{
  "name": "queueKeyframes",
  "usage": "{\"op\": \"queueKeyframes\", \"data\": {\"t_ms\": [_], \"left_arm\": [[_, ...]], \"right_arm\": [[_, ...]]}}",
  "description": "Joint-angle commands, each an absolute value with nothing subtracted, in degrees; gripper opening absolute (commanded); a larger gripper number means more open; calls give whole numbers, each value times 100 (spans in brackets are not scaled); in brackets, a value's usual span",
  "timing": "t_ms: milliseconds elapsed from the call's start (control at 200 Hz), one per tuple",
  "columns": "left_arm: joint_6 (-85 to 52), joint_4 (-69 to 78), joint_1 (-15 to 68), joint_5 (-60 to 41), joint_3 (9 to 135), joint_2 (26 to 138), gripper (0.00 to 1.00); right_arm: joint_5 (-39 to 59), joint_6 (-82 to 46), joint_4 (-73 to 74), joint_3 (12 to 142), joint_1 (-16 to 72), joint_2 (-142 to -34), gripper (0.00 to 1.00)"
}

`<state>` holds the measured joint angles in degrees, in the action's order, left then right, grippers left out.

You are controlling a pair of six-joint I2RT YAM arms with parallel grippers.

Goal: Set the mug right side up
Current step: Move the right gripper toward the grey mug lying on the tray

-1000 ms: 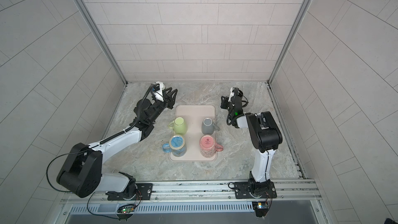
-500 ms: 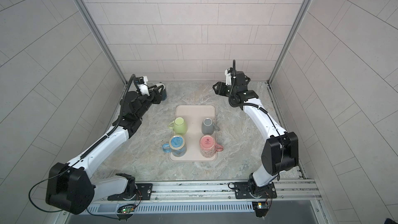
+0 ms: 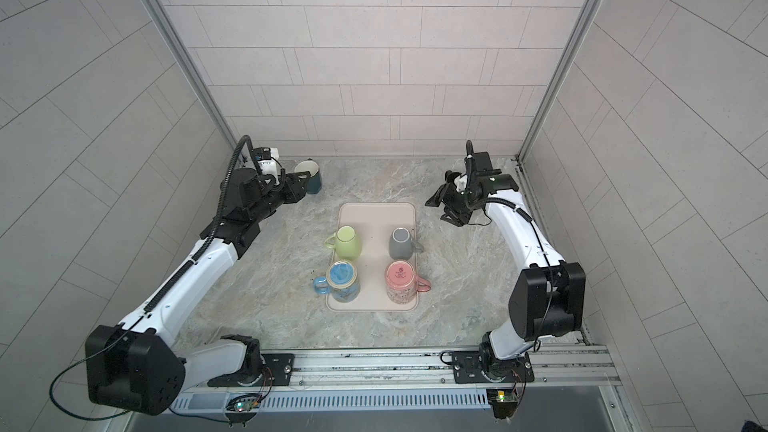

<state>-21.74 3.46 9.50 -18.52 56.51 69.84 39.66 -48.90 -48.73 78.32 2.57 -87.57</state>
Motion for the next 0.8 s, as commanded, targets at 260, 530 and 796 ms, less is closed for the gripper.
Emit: {"op": "queueKeyframes", "data": {"t_ms": [260, 530, 796], "left_arm": [[-2353, 132, 881, -1978, 5710, 6832, 55], [-2425, 43, 844, -2058, 5797, 6999, 55], [-2494, 55, 809, -2142, 5896, 7214, 55]], "right_arm": [[5344, -7205, -3643, 6817, 140, -8751, 79], [5663, -7849, -2982, 6169, 123, -8921, 75], [5699, -8164, -2785, 5752, 118, -8934, 77]]}}
